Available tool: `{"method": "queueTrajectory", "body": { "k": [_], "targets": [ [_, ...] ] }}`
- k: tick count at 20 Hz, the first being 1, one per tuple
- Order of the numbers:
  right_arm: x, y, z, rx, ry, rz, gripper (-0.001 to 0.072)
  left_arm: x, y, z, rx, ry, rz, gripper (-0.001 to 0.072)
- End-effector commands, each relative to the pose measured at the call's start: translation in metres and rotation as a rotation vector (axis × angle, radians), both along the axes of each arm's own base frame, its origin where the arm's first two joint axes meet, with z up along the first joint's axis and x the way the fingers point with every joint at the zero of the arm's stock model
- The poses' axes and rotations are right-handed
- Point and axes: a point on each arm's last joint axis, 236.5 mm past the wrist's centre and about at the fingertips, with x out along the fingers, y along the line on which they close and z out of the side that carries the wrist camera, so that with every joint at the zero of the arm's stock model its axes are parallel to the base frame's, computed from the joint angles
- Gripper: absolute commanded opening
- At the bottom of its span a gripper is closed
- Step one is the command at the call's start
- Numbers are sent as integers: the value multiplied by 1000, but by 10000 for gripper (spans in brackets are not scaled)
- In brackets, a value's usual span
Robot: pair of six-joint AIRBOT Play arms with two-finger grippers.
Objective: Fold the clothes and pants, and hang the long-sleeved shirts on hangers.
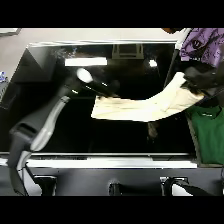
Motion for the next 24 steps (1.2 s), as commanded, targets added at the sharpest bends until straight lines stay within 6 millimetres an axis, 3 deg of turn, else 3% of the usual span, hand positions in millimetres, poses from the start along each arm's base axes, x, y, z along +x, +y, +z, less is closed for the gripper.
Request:
{"method": "queueTrajectory", "body": {
  "k": [1,3,5,7,10,14,24],
  "targets": [
    [12,63,0,37,-15,-5,28,22,176,53,299,-99,95,14],
    [16,111,-7,70,-10,23,28,24,240,87,319,-138,186,15],
    [18,163,-19,114,1,56,28,21,290,113,330,-169,262,15],
    [19,209,-32,149,6,88,28,15,326,130,344,-190,314,15],
    [15,260,-57,184,36,114,28,7,359,140,355,-183,373,15],
    [15,295,-86,211,72,122,28,3,370,139,367,-178,370,15],
    [50,317,-131,272,45,79,36,3,360,138,366,-180,347,15]
  ]
}}
